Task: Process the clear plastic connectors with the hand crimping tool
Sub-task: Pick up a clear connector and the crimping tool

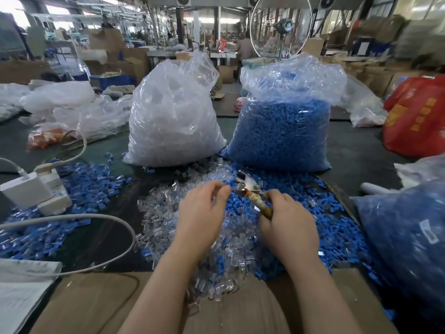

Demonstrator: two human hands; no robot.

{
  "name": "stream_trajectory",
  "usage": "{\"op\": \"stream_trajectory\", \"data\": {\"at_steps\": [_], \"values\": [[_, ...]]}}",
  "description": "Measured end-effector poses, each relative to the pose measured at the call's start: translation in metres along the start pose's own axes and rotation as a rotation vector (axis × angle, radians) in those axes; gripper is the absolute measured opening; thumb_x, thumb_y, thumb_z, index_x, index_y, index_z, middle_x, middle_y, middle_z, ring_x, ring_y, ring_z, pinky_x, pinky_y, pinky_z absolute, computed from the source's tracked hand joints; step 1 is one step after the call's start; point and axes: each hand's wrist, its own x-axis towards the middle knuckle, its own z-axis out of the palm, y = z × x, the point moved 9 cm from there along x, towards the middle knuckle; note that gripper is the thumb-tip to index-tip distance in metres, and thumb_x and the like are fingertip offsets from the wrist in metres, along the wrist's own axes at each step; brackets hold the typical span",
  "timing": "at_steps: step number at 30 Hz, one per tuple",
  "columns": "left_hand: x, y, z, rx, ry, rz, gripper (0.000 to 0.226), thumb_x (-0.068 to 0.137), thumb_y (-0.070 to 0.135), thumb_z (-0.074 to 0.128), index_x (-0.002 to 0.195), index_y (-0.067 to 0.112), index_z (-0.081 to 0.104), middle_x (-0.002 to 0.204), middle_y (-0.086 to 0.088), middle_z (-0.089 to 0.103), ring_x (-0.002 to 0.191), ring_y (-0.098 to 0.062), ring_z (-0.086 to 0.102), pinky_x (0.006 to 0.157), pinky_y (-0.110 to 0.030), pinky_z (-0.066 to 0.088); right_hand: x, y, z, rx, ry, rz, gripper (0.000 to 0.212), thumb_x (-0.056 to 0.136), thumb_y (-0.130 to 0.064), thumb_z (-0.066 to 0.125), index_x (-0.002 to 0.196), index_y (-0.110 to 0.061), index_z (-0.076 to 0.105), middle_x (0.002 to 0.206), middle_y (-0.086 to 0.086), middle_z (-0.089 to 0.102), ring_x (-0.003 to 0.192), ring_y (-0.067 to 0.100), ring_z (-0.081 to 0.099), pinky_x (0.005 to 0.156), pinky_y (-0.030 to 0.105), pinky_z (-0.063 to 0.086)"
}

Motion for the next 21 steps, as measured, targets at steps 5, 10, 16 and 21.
{"op": "stream_trajectory", "data": {"at_steps": [5,10,16,21], "values": [[-0.005,-0.029,0.012,0.388,-0.121,-0.102,0.033,0.097,0.043,0.052,0.128,0.034,0.060,0.123,0.005,0.053,0.113,-0.015,0.050,0.101,-0.037,0.039,0.002,0.027,0.007,-0.020,-0.011,0.167,0.004,0.093,-0.031,0.052,0.095,-0.027,0.050,0.080,-0.007,0.048,0.064,0.018,0.047,0.045,0.030,0.027],[-0.003,-0.032,0.016,0.310,-0.150,-0.123,0.027,0.094,0.045,0.058,0.117,0.036,0.067,0.110,0.012,0.051,0.085,-0.003,0.057,0.092,-0.034,0.052,0.005,0.036,0.015,-0.038,-0.020,0.251,0.006,0.094,-0.024,0.051,0.089,-0.023,0.048,0.080,-0.005,0.045,0.061,0.017,0.046,0.045,0.029,0.025],[0.003,-0.034,0.010,0.278,-0.077,-0.113,0.016,0.093,0.042,0.062,0.104,0.033,0.070,0.103,0.014,0.058,0.074,0.003,0.056,0.060,-0.008,0.033,0.004,0.035,0.031,-0.098,-0.121,0.273,0.004,0.095,-0.019,0.054,0.098,-0.020,0.054,0.099,0.000,0.049,0.059,0.018,0.043,0.045,0.031,0.027],[0.006,-0.036,0.005,0.255,-0.020,-0.092,0.014,0.094,0.033,0.062,0.101,0.030,0.074,0.101,0.012,0.065,0.080,0.002,0.056,0.061,-0.009,0.033,0.006,0.031,0.032,-0.098,-0.124,0.279,0.009,0.095,-0.015,0.052,0.103,-0.018,0.054,0.104,0.002,0.053,0.062,0.019,0.043,0.044,0.030,0.024]]}}
